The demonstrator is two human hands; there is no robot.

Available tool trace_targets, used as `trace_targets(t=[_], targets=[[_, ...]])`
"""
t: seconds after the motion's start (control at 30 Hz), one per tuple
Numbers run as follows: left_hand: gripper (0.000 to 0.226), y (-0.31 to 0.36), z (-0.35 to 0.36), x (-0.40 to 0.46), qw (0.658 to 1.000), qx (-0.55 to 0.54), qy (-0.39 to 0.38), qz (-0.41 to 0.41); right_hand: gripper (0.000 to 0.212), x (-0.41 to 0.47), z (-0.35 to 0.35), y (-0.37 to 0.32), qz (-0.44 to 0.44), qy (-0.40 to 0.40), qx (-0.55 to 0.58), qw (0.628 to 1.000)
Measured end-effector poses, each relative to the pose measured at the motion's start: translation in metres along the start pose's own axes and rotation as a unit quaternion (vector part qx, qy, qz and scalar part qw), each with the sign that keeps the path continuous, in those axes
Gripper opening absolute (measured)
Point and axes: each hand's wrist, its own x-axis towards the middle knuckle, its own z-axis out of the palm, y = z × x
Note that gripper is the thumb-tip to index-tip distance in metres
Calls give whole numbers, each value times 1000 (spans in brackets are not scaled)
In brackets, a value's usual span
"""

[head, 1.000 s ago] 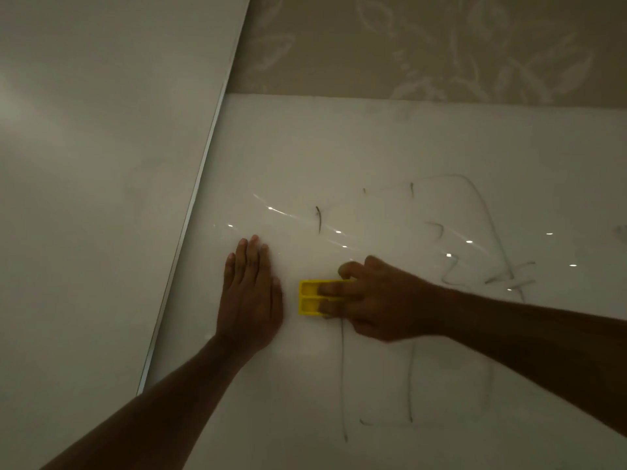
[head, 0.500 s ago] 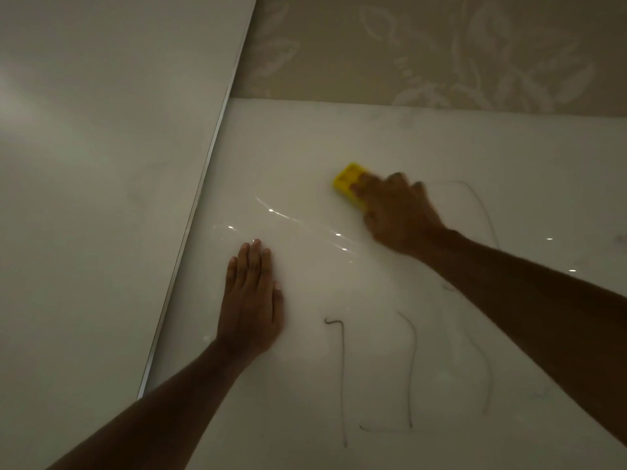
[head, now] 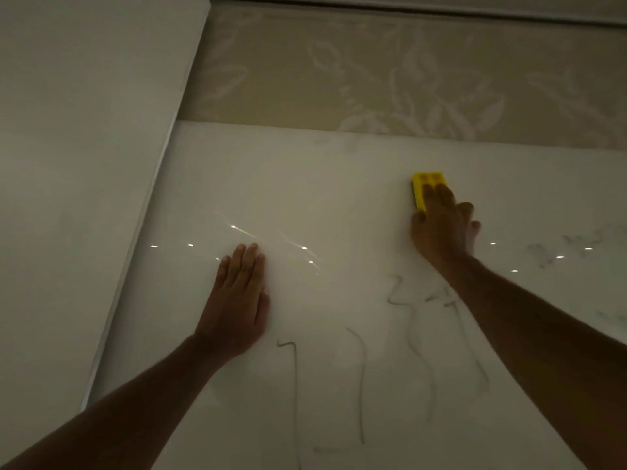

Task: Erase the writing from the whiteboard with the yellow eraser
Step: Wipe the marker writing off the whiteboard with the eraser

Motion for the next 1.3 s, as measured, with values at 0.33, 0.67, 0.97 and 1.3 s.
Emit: trace_targets(t=[0.33,0.67,0.97,1.3], targets=[[58,6,7,11,1000,3,24,-2,66,-26,1,12,-384,-75,-100,915],[59,3,5,-4,999,-17,28,11,74,-132,-3,24,-350,-46,-14,935],[62,6,2,-28,1000,-25,12,-10,67,-100,4,85,92,38,8,995],[61,3,2,-54,999,-41,0,7,77,-197,7,46,-391,-73,-42,917]])
